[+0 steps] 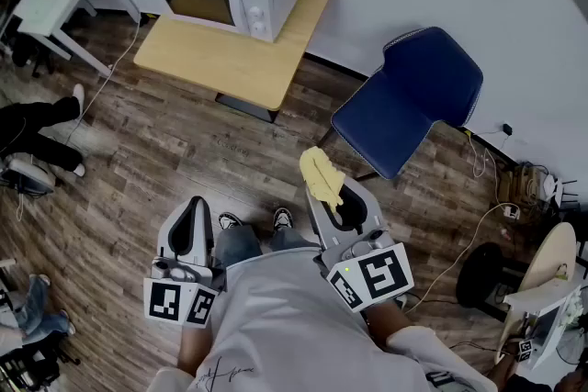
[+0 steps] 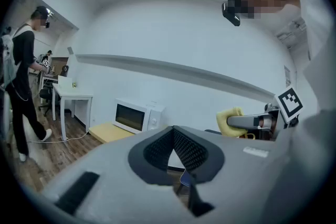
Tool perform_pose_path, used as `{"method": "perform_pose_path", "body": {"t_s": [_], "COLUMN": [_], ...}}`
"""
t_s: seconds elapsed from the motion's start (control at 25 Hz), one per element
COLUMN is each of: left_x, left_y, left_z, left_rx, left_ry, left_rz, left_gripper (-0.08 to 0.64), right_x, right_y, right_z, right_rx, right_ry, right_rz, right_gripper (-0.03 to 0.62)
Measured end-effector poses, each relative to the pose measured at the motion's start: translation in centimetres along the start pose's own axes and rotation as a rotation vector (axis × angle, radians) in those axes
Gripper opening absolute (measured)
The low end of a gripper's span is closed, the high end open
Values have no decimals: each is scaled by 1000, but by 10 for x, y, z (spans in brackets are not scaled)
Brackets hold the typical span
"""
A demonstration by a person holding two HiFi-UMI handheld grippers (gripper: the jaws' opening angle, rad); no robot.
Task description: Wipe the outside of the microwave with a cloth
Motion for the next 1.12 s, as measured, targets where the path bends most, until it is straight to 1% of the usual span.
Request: {"method": "perform_pose_path", "body": {"t_s": [0.24, 0.32, 0.44, 0.52, 0.64, 0.72, 0.8, 0.88, 1.0, 1.12], "left_x": [9, 16, 31, 43, 58, 72, 89, 109, 137, 158], "left_y": [-5, -3, -3, -4, 0, 8, 16, 24, 41, 59], "left_z": [16, 17, 19, 24, 36, 44, 54, 64, 72, 82], "left_rx": [5, 1, -3, 1, 2, -19, -33, -29, -42, -48], "left_ry": [-2, 5, 18, 17, -10, -30, -45, -53, -74, -143], "left_rz": [-6, -11, -27, -39, -41, -48, -64, -64, -36, 4], "left_gripper": [6, 6, 6, 6, 6, 6, 6, 6, 6, 6], "right_x": [-5, -2, 9, 14, 20, 27, 35, 44, 61, 82], "right_y": [-6, -7, -4, -1, 4, 9, 16, 22, 27, 33], "right_z": [14, 19, 31, 42, 64, 82, 100, 118, 147, 179], "right_rx": [19, 24, 16, 8, 8, 11, 11, 11, 30, 51], "right_ry": [2, 28, 93, 103, 95, 98, 103, 91, 59, 44], "right_rz": [-19, -27, -43, -30, -33, -53, -67, -85, -126, -150], "right_gripper": [114, 114, 114, 112, 115, 117, 118, 117, 107, 106]}}
Point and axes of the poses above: the fingertips, and each gripper's own axes: z forward along the fingers, x to its left, y out of its top, the point moved 5 cm from there along -z, backward along the fingers, and after that the axes turned 4 degrees about -y, right-handed, at the moved point
